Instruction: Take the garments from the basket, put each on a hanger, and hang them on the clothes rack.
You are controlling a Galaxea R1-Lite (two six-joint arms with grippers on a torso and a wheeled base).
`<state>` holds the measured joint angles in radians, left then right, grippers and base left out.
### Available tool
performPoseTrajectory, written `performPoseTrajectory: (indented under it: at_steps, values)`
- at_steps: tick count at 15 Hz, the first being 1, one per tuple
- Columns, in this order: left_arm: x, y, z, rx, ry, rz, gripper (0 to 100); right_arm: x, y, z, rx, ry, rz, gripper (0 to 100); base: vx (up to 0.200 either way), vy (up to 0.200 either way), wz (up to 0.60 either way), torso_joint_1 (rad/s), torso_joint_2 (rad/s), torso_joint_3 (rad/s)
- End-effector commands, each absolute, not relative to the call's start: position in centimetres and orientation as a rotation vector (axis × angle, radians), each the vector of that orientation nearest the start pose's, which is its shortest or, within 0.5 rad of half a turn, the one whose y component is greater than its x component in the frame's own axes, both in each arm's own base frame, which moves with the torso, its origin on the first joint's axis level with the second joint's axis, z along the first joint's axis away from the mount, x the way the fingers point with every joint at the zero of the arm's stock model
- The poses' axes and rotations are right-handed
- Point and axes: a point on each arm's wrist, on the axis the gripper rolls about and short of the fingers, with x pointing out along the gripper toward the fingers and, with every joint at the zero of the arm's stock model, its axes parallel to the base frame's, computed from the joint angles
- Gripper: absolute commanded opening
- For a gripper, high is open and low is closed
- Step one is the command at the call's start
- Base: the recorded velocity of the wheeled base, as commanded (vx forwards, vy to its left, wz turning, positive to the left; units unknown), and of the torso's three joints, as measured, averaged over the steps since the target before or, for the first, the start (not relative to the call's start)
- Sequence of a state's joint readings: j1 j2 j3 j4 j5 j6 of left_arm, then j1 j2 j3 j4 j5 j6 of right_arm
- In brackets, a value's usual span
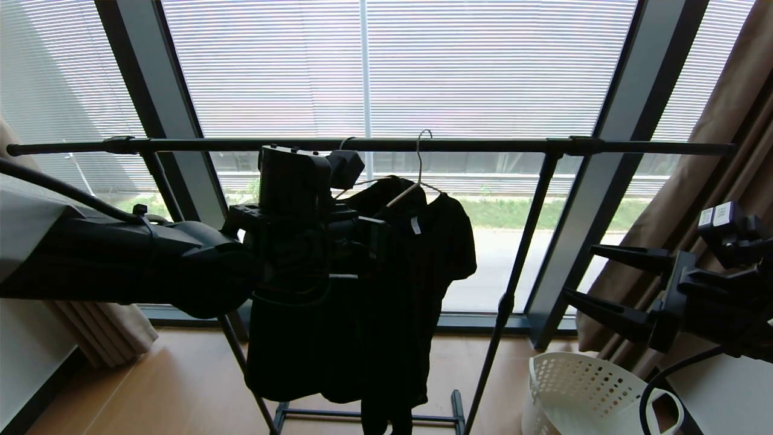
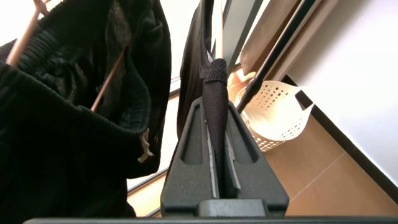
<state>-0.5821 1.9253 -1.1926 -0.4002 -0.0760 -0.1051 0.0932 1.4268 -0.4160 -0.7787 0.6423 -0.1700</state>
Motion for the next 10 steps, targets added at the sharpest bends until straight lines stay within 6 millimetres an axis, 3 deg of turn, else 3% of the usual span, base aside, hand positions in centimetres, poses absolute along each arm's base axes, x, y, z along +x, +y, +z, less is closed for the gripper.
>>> performPoseTrajectory:
  at_steps: [1, 10]
  values:
    - [31.89, -21.16, 18.17, -0.014, 0.378, -0.632, 0, 20.74, 3.30, 16.58, -0.097, 0.168, 0.750, 100, 0.000, 0.000, 0.00, 0.000, 0.00, 0.000]
    - [31.76, -21.09, 17.75, -0.043, 0.404, -0.628, 0, 20.69, 3.49, 16.54, -0.100, 0.168, 0.758, 100, 0.000, 0.000, 0.00, 0.000, 0.00, 0.000]
